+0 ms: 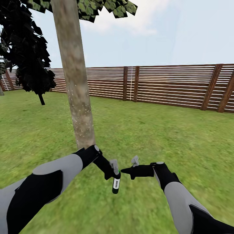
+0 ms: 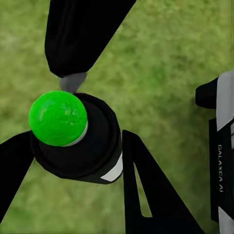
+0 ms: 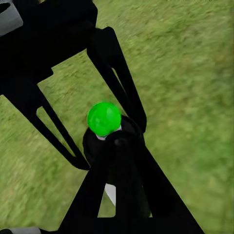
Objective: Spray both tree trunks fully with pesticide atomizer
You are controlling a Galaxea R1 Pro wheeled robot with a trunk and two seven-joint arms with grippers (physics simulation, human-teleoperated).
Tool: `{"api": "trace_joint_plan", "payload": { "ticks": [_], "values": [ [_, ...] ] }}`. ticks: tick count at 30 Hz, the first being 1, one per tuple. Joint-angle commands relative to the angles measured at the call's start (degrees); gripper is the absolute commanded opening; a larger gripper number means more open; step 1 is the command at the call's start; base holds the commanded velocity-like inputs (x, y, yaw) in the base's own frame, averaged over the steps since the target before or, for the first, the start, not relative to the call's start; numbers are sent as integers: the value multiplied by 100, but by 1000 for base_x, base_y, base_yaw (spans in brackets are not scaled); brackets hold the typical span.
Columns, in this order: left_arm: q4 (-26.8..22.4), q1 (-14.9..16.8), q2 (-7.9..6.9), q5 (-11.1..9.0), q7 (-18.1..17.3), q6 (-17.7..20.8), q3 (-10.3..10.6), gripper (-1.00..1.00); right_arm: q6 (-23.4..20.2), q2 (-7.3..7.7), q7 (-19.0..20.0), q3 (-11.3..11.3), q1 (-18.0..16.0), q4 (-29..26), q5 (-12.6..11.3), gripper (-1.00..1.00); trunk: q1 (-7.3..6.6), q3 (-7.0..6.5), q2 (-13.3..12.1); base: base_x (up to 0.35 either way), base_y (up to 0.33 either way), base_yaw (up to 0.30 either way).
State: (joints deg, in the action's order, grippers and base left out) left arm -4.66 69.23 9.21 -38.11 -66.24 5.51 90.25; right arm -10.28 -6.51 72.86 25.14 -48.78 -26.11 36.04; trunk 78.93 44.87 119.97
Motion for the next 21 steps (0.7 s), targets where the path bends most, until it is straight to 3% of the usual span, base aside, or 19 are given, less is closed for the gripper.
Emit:
{"api": "trace_joint_plan", "payload": {
  "ticks": [1, 5, 12, 14, 16, 19, 20, 21],
  "values": [
    [0, 0, 11, 7, 11, 1, -7, -100, 0, 0, 0, 0, 0, -4, 0, -100, 0, 0, 0, 0, 0, 0],
    [-7, 3, 53, 22, 423, 192, -7, -100, 0, -1, 0, 0, 0, -4, 0, -100, 0, 0, 0, 0, 0, 0],
    [-2, 3, 50, 28, 459, 246, -1, -100, 0, 0, 3, 0, 0, -6, 0, -100, 0, 0, 0, 0, 0, 0],
    [42, 3, -1, 232, 462, 248, 63, -100, 0, 0, 3, 0, 0, -6, 0, -100, 0, 0, 0, 0, 0, 0],
    [214, 3, -161, 491, 463, 249, 102, -100, 0, 0, 7, 0, 0, -3, 0, -100, 0, 0, 0, 0, 0, 0],
    [318, 3, -648, 581, 467, 245, 122, -100, 6, 7, 7, 0, 0, 1, 0, -100, 0, 0, 0, 0, 0, 0],
    [329, 3, -1025, 588, 521, 229, 122, -100, 14, 11, 2, -4, 0, 4, 1, 100, 0, 0, 0, 0, 0, 0],
    [330, 3, -1161, 587, 559, 220, 120, -100, 15, 14, 0, -6, 0, 6, 1, 100, 0, 0, 0, 0, 0, 0]
  ]
}}
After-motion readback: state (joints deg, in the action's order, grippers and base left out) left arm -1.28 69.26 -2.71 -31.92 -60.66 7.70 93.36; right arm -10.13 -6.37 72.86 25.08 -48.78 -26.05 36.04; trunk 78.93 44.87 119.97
